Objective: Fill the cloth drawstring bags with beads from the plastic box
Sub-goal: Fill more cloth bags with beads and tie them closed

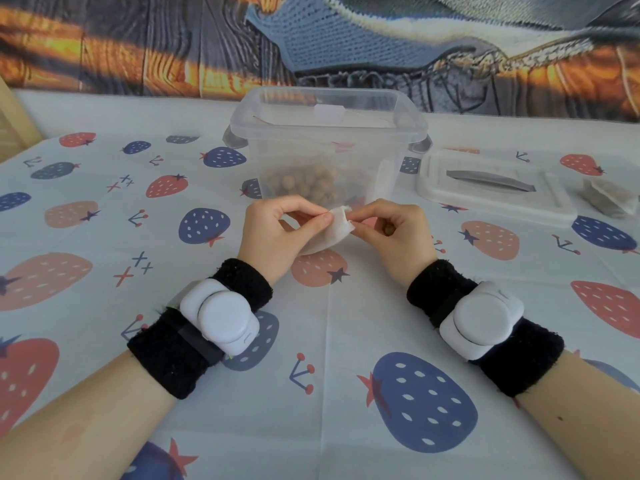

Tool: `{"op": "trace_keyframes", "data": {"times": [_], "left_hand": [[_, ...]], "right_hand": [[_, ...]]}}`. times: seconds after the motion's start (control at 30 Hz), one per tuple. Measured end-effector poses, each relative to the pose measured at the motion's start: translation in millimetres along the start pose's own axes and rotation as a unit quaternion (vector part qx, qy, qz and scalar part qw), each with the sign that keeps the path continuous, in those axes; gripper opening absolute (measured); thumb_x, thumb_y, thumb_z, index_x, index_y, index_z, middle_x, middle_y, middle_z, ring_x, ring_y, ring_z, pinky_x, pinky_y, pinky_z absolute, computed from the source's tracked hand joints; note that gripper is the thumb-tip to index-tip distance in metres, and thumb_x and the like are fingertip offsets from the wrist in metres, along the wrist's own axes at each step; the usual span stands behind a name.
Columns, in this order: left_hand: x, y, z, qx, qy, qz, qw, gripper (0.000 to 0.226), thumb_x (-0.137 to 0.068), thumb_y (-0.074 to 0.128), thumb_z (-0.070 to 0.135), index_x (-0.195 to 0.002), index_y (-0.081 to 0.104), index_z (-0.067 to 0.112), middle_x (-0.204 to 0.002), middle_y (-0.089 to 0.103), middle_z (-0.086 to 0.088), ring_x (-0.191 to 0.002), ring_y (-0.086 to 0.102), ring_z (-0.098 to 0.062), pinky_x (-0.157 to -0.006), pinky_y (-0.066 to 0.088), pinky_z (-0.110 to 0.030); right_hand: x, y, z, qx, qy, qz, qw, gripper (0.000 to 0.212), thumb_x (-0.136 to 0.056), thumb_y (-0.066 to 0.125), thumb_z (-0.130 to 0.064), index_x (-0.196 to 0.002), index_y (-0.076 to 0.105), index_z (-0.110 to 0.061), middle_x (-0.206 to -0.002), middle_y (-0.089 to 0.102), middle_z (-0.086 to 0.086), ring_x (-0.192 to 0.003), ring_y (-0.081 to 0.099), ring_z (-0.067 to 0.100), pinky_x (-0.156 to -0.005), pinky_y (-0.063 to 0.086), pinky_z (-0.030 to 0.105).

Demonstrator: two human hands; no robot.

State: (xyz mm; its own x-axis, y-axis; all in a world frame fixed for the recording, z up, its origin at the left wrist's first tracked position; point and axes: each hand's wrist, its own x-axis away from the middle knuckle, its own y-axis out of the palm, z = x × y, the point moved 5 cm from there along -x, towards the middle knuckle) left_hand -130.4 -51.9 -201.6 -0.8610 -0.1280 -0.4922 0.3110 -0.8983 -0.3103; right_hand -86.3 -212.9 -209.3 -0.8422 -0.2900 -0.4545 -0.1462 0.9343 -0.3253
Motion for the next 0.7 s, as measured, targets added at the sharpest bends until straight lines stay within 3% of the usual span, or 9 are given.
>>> {"op": "trace_keyframes", "data": {"times": [0.1,0.2,0.27,0.47,0.6,0.7], "left_hand": [[0.7,0.9,1.6,0.019,-0.004,-0.010,1.000,0.010,-0.080,0.073,0.013,-0.079,0.072,0.022,-0.074,0.070,0.006,-0.068,0.061,-0.007,-0.060,0.045,-0.020],[-0.3,0.9,1.0,0.031,-0.013,-0.007,0.999,0.011,-0.084,0.068,0.009,-0.083,0.071,0.020,-0.069,0.068,0.004,-0.064,0.059,-0.004,-0.055,0.044,-0.019],[-0.3,1.0,0.6,0.033,-0.017,-0.002,0.999,0.012,-0.085,0.067,0.008,-0.084,0.070,0.020,-0.068,0.067,0.002,-0.062,0.058,-0.005,-0.055,0.043,-0.016],[-2.4,1.0,-4.0,0.014,-0.016,-0.006,1.000,0.013,-0.085,0.066,0.007,-0.087,0.070,0.019,-0.074,0.068,0.006,-0.065,0.059,-0.003,-0.058,0.042,-0.014],[-2.4,11.8,-20.4,-0.024,-0.064,-0.091,0.994,0.017,-0.087,0.065,0.015,-0.100,0.071,0.024,-0.096,0.070,0.013,-0.078,0.057,-0.007,-0.066,0.045,-0.023],[-0.7,18.5,-25.9,-0.036,-0.085,-0.147,0.985,0.023,-0.091,0.060,0.014,-0.111,0.066,0.022,-0.106,0.068,0.009,-0.085,0.059,-0.012,-0.075,0.045,-0.024]], "right_hand": [[-0.9,-5.8,-1.1,-0.002,0.003,0.049,0.999,0.023,-0.080,0.068,-0.001,-0.075,0.068,-0.024,-0.048,0.048,-0.020,-0.047,0.029,0.005,-0.052,0.032,0.012],[-0.8,-15.6,-4.9,-0.020,-0.012,0.120,0.992,0.023,-0.083,0.061,0.002,-0.078,0.066,-0.020,-0.066,0.059,-0.010,-0.049,0.032,0.003,-0.052,0.033,0.012],[0.8,-14.0,-10.9,-0.006,-0.037,0.115,0.993,0.028,-0.083,0.060,0.002,-0.076,0.063,-0.025,-0.074,0.058,-0.003,-0.051,0.036,0.004,-0.054,0.031,0.012],[1.4,-9.8,-19.3,-0.010,-0.094,0.102,0.990,0.024,-0.081,0.063,0.000,-0.082,0.064,-0.024,-0.073,0.047,-0.011,-0.052,0.038,0.001,-0.055,0.032,0.010],[-2.0,-9.3,-10.1,-0.055,-0.047,0.073,0.995,0.025,-0.081,0.057,-0.005,-0.075,0.062,-0.029,-0.069,0.055,-0.017,-0.053,0.037,0.009,-0.053,0.042,0.028],[-4.4,-7.0,-9.1,-0.101,-0.021,0.039,0.994,0.024,-0.079,0.045,0.001,-0.076,0.058,-0.019,-0.067,0.062,-0.019,-0.054,0.045,0.003,-0.052,0.035,0.012]]}}
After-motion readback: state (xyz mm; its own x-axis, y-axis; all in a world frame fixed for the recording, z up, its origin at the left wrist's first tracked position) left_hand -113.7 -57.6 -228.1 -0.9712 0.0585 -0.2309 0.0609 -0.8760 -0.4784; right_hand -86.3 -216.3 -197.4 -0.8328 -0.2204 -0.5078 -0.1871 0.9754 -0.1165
